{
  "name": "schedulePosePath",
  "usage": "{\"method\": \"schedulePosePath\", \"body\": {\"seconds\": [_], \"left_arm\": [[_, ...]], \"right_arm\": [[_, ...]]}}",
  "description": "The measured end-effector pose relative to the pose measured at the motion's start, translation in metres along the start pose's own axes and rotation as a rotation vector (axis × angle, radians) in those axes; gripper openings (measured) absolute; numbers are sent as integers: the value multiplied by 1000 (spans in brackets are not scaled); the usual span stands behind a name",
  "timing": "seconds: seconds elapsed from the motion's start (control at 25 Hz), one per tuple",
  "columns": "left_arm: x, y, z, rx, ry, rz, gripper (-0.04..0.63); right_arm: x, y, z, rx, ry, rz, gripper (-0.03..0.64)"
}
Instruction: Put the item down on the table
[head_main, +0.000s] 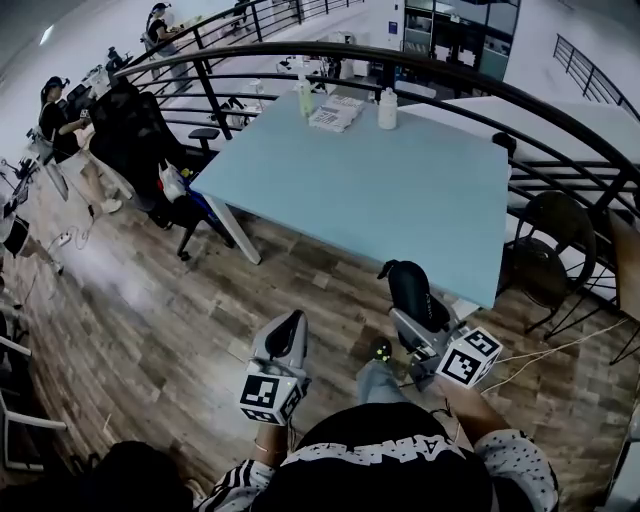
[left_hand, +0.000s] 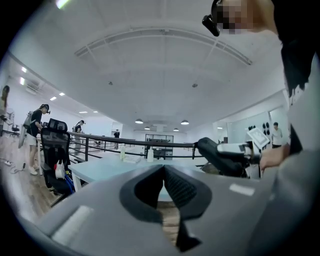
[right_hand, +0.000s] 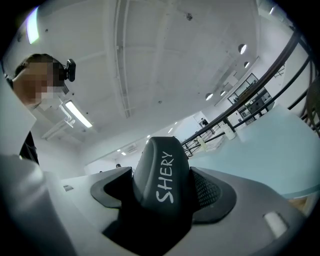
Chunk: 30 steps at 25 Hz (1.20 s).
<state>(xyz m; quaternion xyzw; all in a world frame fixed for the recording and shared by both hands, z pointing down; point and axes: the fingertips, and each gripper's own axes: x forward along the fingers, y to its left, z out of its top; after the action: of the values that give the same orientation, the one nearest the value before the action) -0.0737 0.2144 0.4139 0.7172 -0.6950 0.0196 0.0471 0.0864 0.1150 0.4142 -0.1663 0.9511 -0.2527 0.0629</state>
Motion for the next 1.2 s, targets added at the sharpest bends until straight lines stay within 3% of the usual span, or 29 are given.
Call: {"method": "schedulePosePath", "body": {"seconds": [0.32,0.92,1.2], "left_arm": [[77,32,-7,-12,36,9,0],[170,97,-11,2,56,73,0],[219,110,5,-3,38,91,0]], "right_arm": [[50,-70,13,39,24,-20,367],[140,-153,32,70,19,0,367],[174,-188,62,66,22,19,367]]}}
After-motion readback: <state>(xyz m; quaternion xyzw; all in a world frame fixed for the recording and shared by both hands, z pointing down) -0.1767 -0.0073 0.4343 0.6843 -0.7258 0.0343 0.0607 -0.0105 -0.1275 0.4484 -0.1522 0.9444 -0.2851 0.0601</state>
